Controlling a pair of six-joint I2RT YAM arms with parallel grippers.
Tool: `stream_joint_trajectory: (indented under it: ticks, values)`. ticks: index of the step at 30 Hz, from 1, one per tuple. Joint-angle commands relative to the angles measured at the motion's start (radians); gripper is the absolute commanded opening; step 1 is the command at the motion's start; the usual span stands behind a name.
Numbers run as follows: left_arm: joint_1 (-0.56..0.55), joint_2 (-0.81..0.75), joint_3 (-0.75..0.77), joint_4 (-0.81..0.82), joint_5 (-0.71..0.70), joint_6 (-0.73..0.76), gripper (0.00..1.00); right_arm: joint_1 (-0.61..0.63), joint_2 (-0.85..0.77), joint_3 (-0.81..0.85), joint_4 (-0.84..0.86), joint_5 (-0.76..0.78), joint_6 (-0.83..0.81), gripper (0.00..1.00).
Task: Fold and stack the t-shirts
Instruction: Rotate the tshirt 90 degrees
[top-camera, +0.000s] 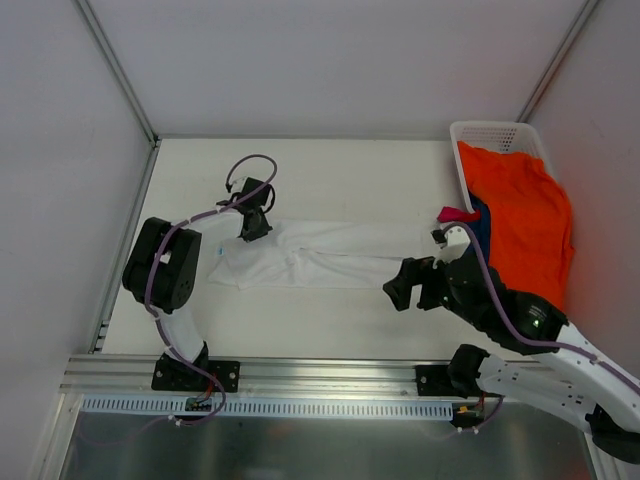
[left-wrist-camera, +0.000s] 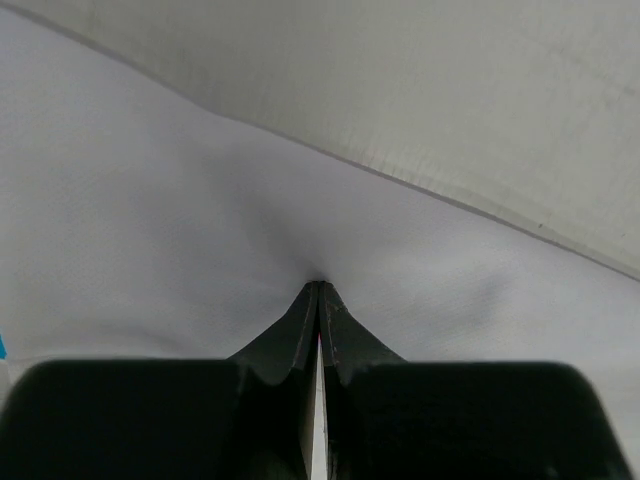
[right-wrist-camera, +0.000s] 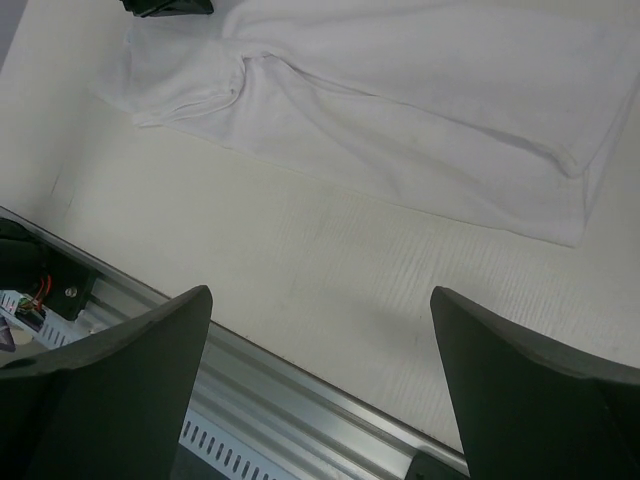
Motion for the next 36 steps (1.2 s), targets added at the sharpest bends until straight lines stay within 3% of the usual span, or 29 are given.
stream_joint_trajectory:
  ticks: [1, 8, 14, 18, 21, 22, 23, 24, 25, 26, 27, 28, 29, 32, 36]
  values:
    - [0.030, 0.083, 0.060, 0.000, 0.054, -0.011, 0.00, 0.000, -0.056, 0.007, -0.070, 0.046, 0.030, 0.96]
    - [0.090, 0.243, 0.240, -0.003, 0.222, 0.070, 0.00, 0.000, -0.113, 0.035, -0.117, 0.097, 0.019, 0.97]
    - [0.127, 0.462, 0.569, -0.017, 0.474, 0.141, 0.04, 0.000, -0.064, 0.059, -0.119, 0.129, -0.014, 0.98]
    - [0.145, 0.620, 0.876, -0.029, 0.624, 0.142, 0.11, 0.000, -0.035, 0.040, -0.119, 0.130, -0.005, 0.98]
    - [0.165, 0.773, 1.143, -0.030, 0.758, 0.136, 0.25, -0.001, -0.018, 0.013, -0.117, 0.127, 0.012, 0.99]
    - [0.173, 0.821, 1.224, -0.026, 0.786, 0.133, 0.43, -0.001, -0.007, 0.006, -0.119, 0.126, 0.016, 0.99]
    - [0.176, 0.919, 1.412, -0.017, 0.813, 0.132, 0.53, -0.001, -0.004, -0.006, -0.119, 0.118, 0.027, 0.98]
    - [0.179, 0.962, 1.505, -0.004, 0.839, 0.123, 0.63, 0.000, 0.000, -0.014, -0.117, 0.114, 0.033, 0.98]
    - [0.187, 1.005, 1.569, 0.069, 0.884, 0.081, 0.90, 0.000, 0.011, -0.020, -0.113, 0.109, 0.038, 0.98]
    - [0.188, 0.996, 1.605, 0.129, 0.899, 0.051, 0.99, -0.001, 0.014, -0.036, -0.107, 0.091, 0.045, 0.98]
    - [0.188, 0.967, 1.578, 0.200, 0.906, 0.028, 0.99, 0.000, 0.019, -0.046, -0.099, 0.080, 0.059, 0.99]
    - [0.188, 0.923, 1.529, 0.371, 0.915, -0.012, 0.99, -0.001, 0.020, -0.056, -0.090, 0.071, 0.068, 0.99]
    - [0.185, 0.804, 1.390, 0.456, 0.910, -0.032, 0.99, 0.000, 0.022, -0.081, -0.064, 0.049, 0.075, 0.98]
    - [0.176, 0.589, 1.212, 0.646, 0.912, -0.092, 0.99, -0.001, 0.022, -0.123, 0.001, 0.012, 0.099, 0.98]
    - [0.141, 0.411, 1.115, 0.658, 0.964, -0.135, 0.99, 0.000, 0.025, -0.166, 0.051, -0.018, 0.121, 0.98]
